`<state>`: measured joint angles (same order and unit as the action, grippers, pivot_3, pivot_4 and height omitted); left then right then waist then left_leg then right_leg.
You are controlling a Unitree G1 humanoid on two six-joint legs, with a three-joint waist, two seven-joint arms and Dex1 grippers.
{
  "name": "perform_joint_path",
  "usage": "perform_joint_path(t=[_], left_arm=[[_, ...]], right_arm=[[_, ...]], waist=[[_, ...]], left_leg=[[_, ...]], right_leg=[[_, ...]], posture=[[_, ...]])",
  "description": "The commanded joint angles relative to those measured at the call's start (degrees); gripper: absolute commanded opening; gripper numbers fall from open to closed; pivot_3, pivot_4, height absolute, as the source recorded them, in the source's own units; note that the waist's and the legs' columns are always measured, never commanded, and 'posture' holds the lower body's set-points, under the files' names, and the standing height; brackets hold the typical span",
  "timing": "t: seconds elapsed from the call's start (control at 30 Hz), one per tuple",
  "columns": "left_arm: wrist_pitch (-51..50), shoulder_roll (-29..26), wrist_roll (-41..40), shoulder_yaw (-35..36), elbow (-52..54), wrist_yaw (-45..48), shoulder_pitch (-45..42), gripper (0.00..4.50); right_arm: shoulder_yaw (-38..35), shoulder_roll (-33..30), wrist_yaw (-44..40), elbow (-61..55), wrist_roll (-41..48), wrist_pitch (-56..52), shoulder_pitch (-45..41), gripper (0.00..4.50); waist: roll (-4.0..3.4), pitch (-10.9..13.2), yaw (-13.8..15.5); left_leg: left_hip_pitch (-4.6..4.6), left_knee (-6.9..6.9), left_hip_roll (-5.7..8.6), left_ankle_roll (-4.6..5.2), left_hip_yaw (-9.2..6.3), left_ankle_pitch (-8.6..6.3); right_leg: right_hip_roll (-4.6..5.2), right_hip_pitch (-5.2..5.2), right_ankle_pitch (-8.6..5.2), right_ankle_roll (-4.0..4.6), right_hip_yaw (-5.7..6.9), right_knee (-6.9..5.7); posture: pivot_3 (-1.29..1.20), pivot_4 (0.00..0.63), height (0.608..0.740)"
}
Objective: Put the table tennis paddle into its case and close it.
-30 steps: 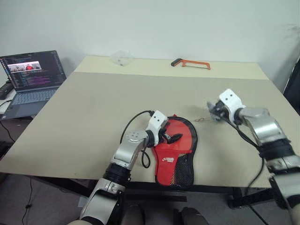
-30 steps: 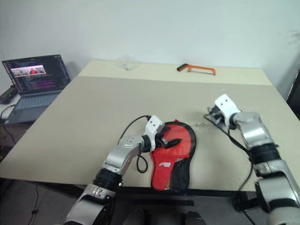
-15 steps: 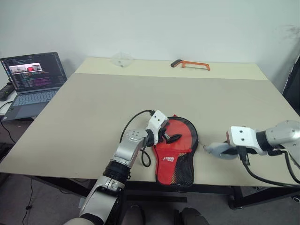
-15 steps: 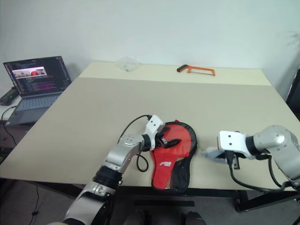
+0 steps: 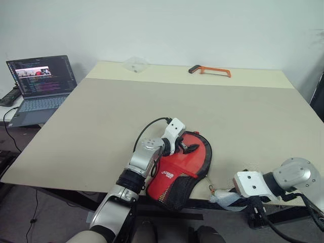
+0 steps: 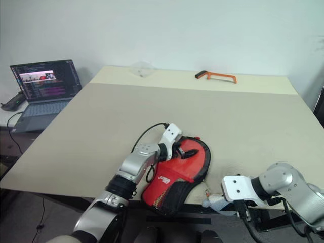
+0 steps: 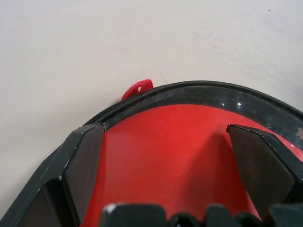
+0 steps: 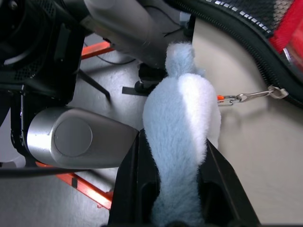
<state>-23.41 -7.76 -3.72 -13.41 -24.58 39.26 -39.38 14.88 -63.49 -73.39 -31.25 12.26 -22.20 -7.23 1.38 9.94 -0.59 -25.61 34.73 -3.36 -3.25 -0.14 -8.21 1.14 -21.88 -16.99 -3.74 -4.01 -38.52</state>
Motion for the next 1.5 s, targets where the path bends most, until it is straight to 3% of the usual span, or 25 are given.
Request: perform_joint_path(t=[0.03, 0.4, 0.6, 0.67, 0.83, 1.07, 1.33, 1.4, 1.5], left_arm=[[-2.35, -0.99, 1.81, -0.65, -3.35, -1.24, 1.28, 4.5], [-3.67, -0.95, 1.71, -1.08, -1.44, -2.32, 2.71, 4.5], [-3.32, -0.47, 0.23, -0.29, -0.03, -1.71, 2.23, 4.5], [-2.89, -0.19, -1.08, 0.36, 1.6, -0.61, 2.02, 4.5], [-0.75, -1.59, -5.4, 2.54, 6.89, 5.15, 1.61, 4.5], [-1.64, -10.73, -10.16, 4.24, 14.47, 16.4, 0.83, 4.5], [-1.42, -21.34, -11.87, 6.09, 19.66, 22.86, 3.03, 4.5], [-2.08, -23.45, -13.04, 7.29, 20.93, 23.8, 3.74, 4.5], [-2.76, -25.88, -14.44, 8.68, 22.53, 24.85, 4.95, 4.5]], right_arm=[[3.5, 0.19, -2.65, -2.36, 0.54, 0.12, 2.48, 0.33], [2.59, -0.44, -3.62, -5.78, 1.81, -0.26, 4.15, 0.33], [-0.59, 2.3, 0.51, 3.76, -1.35, -1.02, -5.19, 0.31], [-0.36, 3.16, 1.23, 6.78, -2.7, -1.28, -8.34, 0.31], [0.53, 4.98, 1.11, 11.03, -4.01, -1.66, -12.75, 1.96], [-4.11, 4.72, -2.7, 11.68, 1.18, -3.87, -16.0, 4.43], [-12.79, 4.22, -6.7, 14.28, 13.07, -9.92, -22.02, 4.47], [-14.44, 8.84, -1.31, 16.52, 15.04, -12.79, -26.5, 4.47], [-11.63, 17.18, 11.81, 20.88, 9.58, -16.43, -32.54, 4.47]], waist=[[0.04, -0.06, 0.04], [0.0, -0.42, 0.44], [0.07, -0.39, 0.23], [0.1, -0.36, 0.04], [0.23, -0.2, -0.72], [0.33, 0.07, -1.07], [0.35, 0.24, -1.21], [0.38, 0.28, -1.28], [0.4, 0.33, -1.88]], left_leg=[[0.01, 0.0, -0.01, 0.0, -0.02, 0.0], [0.08, 0.0, -0.01, -0.26, -0.09, -0.19], [0.23, 0.02, -0.02, -0.3, -0.07, -0.23], [0.5, 0.05, -0.03, -0.31, -0.07, -0.23], [0.65, 0.03, -0.08, -0.31, 0.0, -0.23], [0.61, -0.33, -0.13, -0.33, 0.01, -0.24], [0.64, -0.41, -0.17, -0.33, 0.01, -0.24], [0.65, -0.43, -0.19, -0.34, 0.04, -0.24], [0.69, -0.41, -0.25, -0.34, 0.09, -0.23]], right_leg=[[-0.01, 0.01, 0.0, 0.0, 0.02, 0.0], [-0.02, 0.14, -0.18, -0.05, 0.07, 0.0], [-0.03, 0.24, -0.22, -0.05, 0.04, -0.04], [-0.03, 0.44, -0.38, 0.3, 0.03, -0.07], [-0.03, 0.52, -0.38, 0.4, -0.01, -0.12], [-0.12, 0.35, -0.3, 0.24, -0.01, -0.23], [-0.12, 0.33, -0.4, 0.29, 0.02, -0.27], [-0.12, 0.32, -0.42, 0.32, 0.01, -0.28], [-0.14, 0.23, -0.41, 0.34, -0.03, -0.42]], posture=[[0.0, 0.15, 0.74], [0.0, 0.15, 0.74], [0.0, 0.15, 0.74], [0.0, 0.15, 0.74], [0.0, 0.15, 0.74], [0.0, 0.15, 0.74], [0.0, 0.15, 0.74], [0.0, 0.15, 0.74], [0.0, 0.15, 0.74]])
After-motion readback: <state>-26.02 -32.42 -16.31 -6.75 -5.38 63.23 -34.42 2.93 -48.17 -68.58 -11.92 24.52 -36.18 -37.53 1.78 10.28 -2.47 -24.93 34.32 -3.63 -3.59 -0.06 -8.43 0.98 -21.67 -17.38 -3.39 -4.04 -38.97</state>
